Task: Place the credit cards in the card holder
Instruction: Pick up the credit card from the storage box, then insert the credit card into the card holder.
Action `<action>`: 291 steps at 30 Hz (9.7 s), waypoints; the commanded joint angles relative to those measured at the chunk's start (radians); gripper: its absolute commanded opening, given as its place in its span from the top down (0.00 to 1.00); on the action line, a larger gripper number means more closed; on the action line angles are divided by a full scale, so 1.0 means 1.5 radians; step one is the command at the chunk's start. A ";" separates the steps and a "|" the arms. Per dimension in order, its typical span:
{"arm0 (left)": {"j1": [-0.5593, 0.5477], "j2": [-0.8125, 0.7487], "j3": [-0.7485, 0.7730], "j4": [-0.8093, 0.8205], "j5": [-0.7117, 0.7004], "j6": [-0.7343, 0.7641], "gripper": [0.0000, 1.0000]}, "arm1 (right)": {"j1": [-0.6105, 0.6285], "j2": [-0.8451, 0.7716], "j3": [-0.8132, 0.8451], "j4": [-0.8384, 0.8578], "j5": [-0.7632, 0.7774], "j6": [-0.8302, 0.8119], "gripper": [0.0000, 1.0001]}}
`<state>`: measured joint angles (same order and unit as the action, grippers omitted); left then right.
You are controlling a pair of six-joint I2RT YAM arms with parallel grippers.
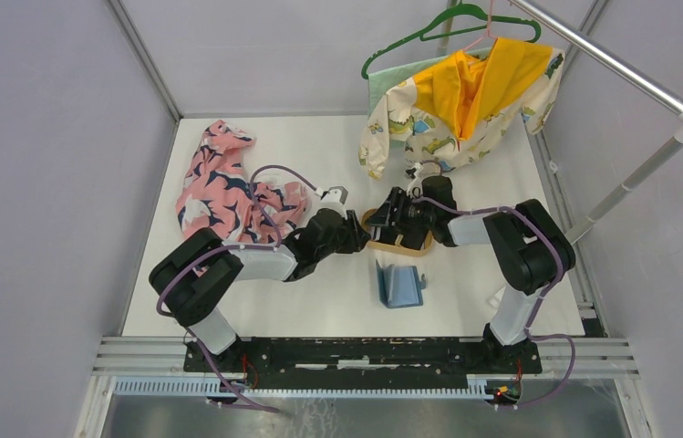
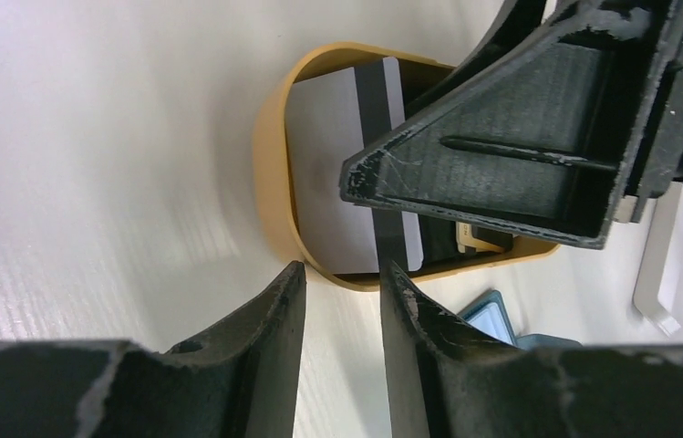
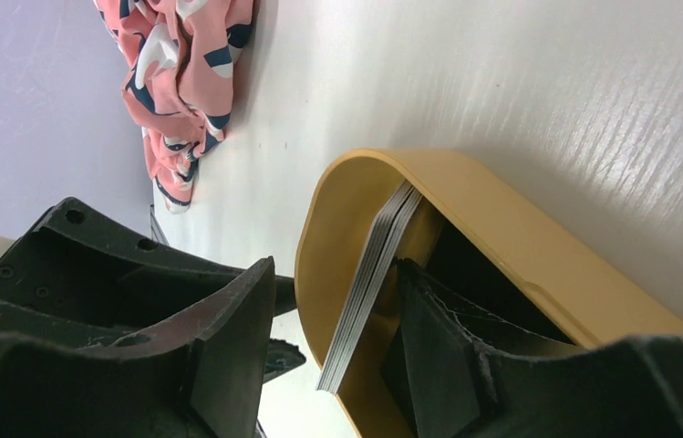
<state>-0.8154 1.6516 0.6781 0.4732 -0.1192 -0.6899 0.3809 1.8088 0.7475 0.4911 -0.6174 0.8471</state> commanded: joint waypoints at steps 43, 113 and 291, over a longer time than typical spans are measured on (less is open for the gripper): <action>-0.011 -0.436 -0.255 0.006 0.059 -0.071 0.56 | -0.104 -0.079 -0.049 0.005 -0.024 -0.034 0.78; -0.013 0.016 -0.154 0.670 0.392 -0.108 0.97 | -0.100 -0.375 -0.213 0.227 -0.363 -0.147 1.00; -0.199 -0.488 -0.285 0.093 0.175 0.077 0.98 | 0.206 -0.050 0.160 -0.641 -0.098 -1.098 0.72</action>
<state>-1.1084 0.9218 0.1947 0.6022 0.1577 -0.6357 0.6865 1.7233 0.9440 -0.4423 -0.7063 -0.8665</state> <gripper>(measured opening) 0.032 0.274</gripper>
